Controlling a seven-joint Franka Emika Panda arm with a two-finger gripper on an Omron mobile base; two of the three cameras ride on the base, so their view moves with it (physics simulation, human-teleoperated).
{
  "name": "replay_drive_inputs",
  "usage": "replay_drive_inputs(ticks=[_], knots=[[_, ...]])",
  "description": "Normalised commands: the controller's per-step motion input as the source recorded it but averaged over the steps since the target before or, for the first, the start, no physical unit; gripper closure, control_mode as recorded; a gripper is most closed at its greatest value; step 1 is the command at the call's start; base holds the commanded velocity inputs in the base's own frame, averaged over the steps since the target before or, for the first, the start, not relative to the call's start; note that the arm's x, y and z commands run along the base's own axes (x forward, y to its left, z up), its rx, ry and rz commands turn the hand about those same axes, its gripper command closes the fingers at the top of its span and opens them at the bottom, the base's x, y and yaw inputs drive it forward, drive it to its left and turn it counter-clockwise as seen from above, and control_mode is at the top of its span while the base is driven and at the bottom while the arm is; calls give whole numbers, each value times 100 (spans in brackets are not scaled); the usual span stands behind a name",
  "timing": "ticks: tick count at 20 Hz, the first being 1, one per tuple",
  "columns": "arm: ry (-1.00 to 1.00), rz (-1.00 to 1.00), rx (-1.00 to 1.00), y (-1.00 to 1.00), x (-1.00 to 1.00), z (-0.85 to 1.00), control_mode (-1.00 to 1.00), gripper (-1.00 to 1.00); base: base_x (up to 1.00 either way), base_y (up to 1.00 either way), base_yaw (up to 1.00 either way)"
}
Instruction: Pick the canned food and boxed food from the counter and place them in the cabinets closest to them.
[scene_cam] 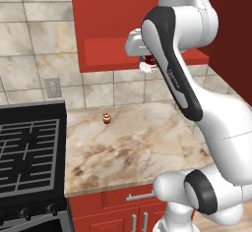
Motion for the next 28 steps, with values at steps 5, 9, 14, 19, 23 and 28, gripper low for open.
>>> replay_drive_inputs(ticks=[5,9,14,19,23,28], knots=[[-16,0,2,-5,1,11,-100,100,0,0,0],[-14,0,1,0,0,7,-100,100,0,0,0],[-4,0,0,0,11,0,-100,100,0,0,0],[-1,0,0,0,32,2,-100,100,0,0,0],[0,0,1,0,38,6,-100,100,0,0,0],[0,0,1,0,37,6,-100,100,0,0,0]])
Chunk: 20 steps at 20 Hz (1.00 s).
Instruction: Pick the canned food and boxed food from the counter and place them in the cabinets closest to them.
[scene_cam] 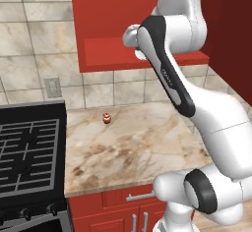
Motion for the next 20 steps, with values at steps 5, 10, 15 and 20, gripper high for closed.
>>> replay_drive_inputs(ticks=[5,10,15,20], knots=[[0,0,0,1,31,0,-100,100,0,0,0],[0,0,0,1,36,0,-100,100,0,0,0],[0,0,0,0,33,0,-100,100,0,0,0],[0,0,0,0,28,0,-100,100,0,0,0]])
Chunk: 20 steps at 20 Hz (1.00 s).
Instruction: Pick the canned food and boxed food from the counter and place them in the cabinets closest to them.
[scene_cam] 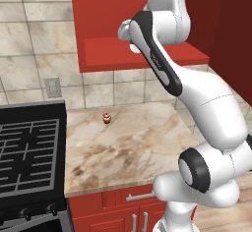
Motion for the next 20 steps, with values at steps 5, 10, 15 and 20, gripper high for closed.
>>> replay_drive_inputs(ticks=[5,10,15,20], knots=[[0,0,-2,6,24,-4,-100,100,0,0,0],[0,0,-5,2,8,-26,-100,100,0,0,0],[0,0,-5,0,4,-27,-100,100,0,0,0],[0,0,-1,0,18,-11,-100,100,0,0,0]])
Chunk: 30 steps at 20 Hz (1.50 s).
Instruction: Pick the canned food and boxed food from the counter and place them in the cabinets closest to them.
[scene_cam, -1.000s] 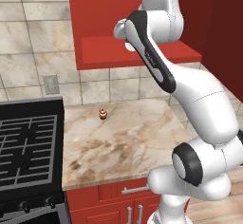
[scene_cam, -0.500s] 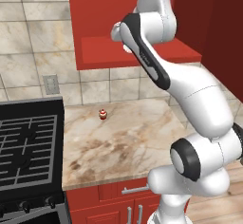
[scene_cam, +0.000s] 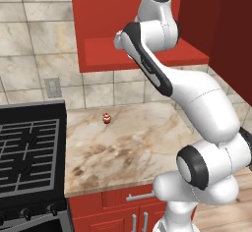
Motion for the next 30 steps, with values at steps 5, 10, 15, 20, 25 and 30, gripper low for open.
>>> replay_drive_inputs(ticks=[5,10,15,20,25,30], knots=[[0,0,0,0,33,-1,-100,100,0,0,0],[0,0,0,0,36,0,-100,100,0,0,0],[0,0,0,0,26,0,-100,100,0,0,0],[0,0,0,0,16,0,-100,100,0,0,0],[0,0,0,0,3,0,-100,-100,0,0,0],[0,0,0,0,3,0,-100,-100,0,0,0]])
